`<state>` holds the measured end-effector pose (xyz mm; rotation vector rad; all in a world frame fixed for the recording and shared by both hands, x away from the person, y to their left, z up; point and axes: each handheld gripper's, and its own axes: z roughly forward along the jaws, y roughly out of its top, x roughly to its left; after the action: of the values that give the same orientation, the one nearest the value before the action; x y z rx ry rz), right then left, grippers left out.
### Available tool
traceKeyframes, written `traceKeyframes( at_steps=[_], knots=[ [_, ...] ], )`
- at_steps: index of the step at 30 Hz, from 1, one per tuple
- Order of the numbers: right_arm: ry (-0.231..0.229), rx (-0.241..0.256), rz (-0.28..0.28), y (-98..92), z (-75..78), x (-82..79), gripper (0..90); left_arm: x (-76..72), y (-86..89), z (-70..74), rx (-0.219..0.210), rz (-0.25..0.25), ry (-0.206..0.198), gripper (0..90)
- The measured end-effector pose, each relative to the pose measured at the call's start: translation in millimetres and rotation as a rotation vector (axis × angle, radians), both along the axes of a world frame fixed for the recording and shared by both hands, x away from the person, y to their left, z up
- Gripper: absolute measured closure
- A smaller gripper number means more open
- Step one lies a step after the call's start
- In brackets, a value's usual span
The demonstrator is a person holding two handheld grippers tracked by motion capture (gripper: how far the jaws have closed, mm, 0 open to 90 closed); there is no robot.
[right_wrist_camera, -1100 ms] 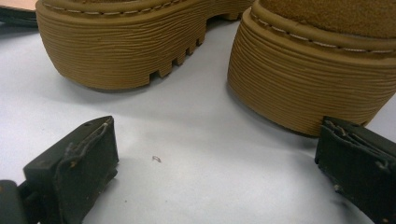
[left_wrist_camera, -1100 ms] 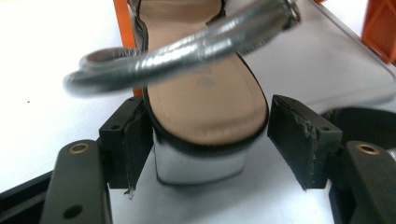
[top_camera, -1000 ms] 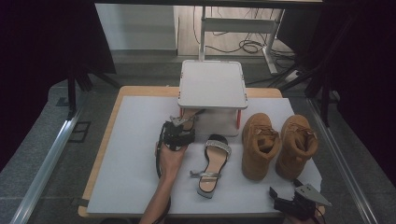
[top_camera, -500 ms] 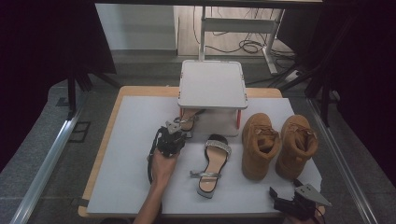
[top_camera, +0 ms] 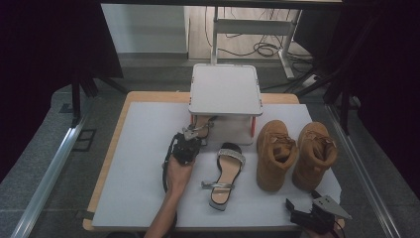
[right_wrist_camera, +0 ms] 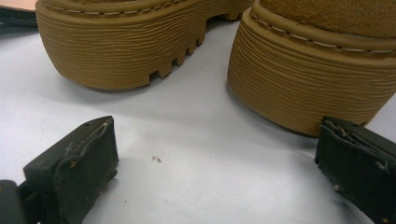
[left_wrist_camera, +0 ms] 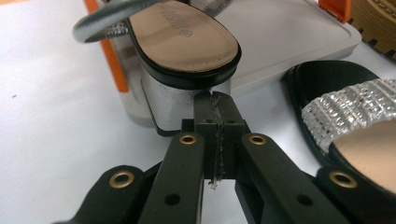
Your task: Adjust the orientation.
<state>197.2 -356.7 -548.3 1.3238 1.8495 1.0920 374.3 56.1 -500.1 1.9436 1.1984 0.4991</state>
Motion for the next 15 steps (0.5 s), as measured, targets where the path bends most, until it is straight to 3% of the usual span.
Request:
traceKeyframes(
  at_steps=[15],
  knots=[
    [0.0,0.0,0.0,0.0,0.0,-0.1,0.0,17.2,-18.2,-1.1,0.014,0.006,-0.01,89.5]
  ],
)
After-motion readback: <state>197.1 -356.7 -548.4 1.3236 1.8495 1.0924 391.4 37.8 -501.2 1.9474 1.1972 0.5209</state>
